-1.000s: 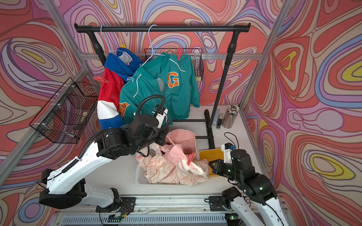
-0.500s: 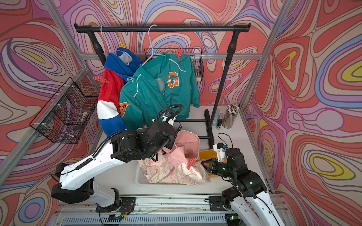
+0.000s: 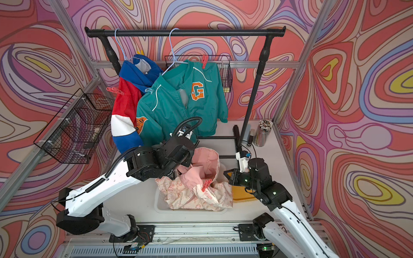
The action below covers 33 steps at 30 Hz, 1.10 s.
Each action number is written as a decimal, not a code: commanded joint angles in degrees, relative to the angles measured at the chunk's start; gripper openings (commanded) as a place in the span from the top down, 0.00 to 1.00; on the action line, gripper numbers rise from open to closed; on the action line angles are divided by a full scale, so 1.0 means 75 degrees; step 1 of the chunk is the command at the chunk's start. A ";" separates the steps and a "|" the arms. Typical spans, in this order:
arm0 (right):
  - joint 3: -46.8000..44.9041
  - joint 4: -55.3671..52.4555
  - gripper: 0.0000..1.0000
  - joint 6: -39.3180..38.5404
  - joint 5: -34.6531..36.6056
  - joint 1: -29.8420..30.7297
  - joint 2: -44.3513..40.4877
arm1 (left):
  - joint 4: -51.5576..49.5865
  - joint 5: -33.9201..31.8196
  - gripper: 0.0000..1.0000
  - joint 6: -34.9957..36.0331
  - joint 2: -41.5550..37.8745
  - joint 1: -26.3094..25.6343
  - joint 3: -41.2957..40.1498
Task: Remove the clothespins securing jackets to the hanger
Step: Adjust the jacket in the basket.
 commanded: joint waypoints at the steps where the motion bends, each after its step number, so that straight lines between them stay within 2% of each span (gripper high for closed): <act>1: 0.0782 0.1066 1.00 -0.1284 0.1323 0.0770 0.0480 | -0.0104 -0.0192 1.00 0.0239 -0.0217 0.0153 0.0318; 4: 0.1453 0.1071 1.00 -0.2039 0.2436 0.1503 0.1216 | -0.0115 -0.0202 1.00 0.0353 -0.0251 0.0252 0.0429; 10: 0.1837 0.1124 1.00 -0.2500 0.3111 0.1711 0.1567 | -0.0197 -0.0110 1.00 0.0505 -0.0372 0.0701 0.0410; 12: 0.1926 0.0891 1.00 -0.2717 0.3986 0.2344 0.1714 | -0.0186 -0.0100 1.00 0.0621 -0.0365 0.0853 0.0408; 14: 0.2045 0.0677 1.00 -0.2954 0.5246 0.3400 0.1994 | -0.0174 0.0045 1.00 0.0701 -0.0328 0.1089 0.0430; 16: 0.2076 0.0609 1.00 -0.3020 0.6180 0.4120 0.2228 | -0.0163 0.0235 1.00 0.0757 -0.0303 0.1313 0.0486; 22: 0.1780 0.0608 1.00 -0.2504 0.6821 0.4711 0.1824 | -0.0244 0.0517 1.00 0.1119 -0.0052 0.2032 0.0788; 26: 0.2151 -0.0328 1.00 -0.2115 0.8582 0.6213 0.1832 | -0.0279 0.0751 1.00 0.1292 0.0142 0.2360 0.0877; 29: 0.2622 -0.1507 1.00 -0.1280 0.9675 0.7438 0.2062 | -0.0279 0.0860 1.00 0.1318 0.0224 0.2499 0.0917; 31: 0.2719 -0.2200 1.00 -0.0558 0.9967 0.8008 0.2042 | -0.0256 0.0942 1.00 0.1329 0.0257 0.2518 0.0936; 33: 0.2598 -0.2604 1.00 0.0031 0.9859 0.8214 0.1910 | -0.0247 0.0944 1.00 0.1331 0.0284 0.2529 0.0937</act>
